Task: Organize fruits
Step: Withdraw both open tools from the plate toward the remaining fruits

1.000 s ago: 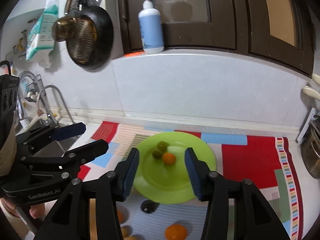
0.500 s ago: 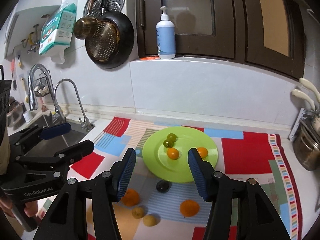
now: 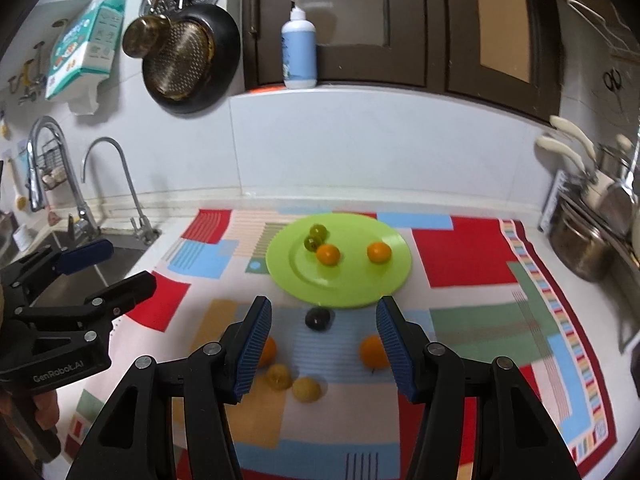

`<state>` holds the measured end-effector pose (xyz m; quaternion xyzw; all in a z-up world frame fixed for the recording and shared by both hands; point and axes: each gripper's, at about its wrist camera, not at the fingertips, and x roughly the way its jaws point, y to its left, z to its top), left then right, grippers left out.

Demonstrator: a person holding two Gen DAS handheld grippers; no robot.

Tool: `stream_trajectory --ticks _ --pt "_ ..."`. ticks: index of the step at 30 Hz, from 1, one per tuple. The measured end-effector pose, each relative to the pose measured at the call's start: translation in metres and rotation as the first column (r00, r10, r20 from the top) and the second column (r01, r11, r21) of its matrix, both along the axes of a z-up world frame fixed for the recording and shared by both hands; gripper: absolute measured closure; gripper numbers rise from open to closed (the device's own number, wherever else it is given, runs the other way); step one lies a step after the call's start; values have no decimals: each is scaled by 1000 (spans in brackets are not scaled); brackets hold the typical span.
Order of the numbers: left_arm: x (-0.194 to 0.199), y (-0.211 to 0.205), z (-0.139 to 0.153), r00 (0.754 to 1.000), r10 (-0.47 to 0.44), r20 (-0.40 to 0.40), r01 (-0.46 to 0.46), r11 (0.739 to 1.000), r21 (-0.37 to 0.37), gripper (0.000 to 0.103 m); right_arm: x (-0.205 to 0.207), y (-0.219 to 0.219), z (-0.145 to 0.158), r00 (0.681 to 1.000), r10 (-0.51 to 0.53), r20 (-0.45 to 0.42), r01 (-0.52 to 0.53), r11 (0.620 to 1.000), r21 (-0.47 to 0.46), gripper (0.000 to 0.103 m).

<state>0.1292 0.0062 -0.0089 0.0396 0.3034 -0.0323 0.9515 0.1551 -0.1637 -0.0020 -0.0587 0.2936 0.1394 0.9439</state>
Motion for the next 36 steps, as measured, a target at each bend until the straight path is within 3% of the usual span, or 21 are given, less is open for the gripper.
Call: stream_trajectory --ticks 14,33,36 --pt "3 2 -40 986 -147 -72 152 986 72 31 -15 11 -41 991 -100 -89 94 993 -70 48" --pt "39 -7 -90 942 -254 -220 280 955 97 32 11 21 -88 971 -80 -224 50 990 -134 48" --pt "45 -8 -95 933 -269 -237 298 950 94 37 15 22 -93 968 -71 -240 39 990 -135 48"
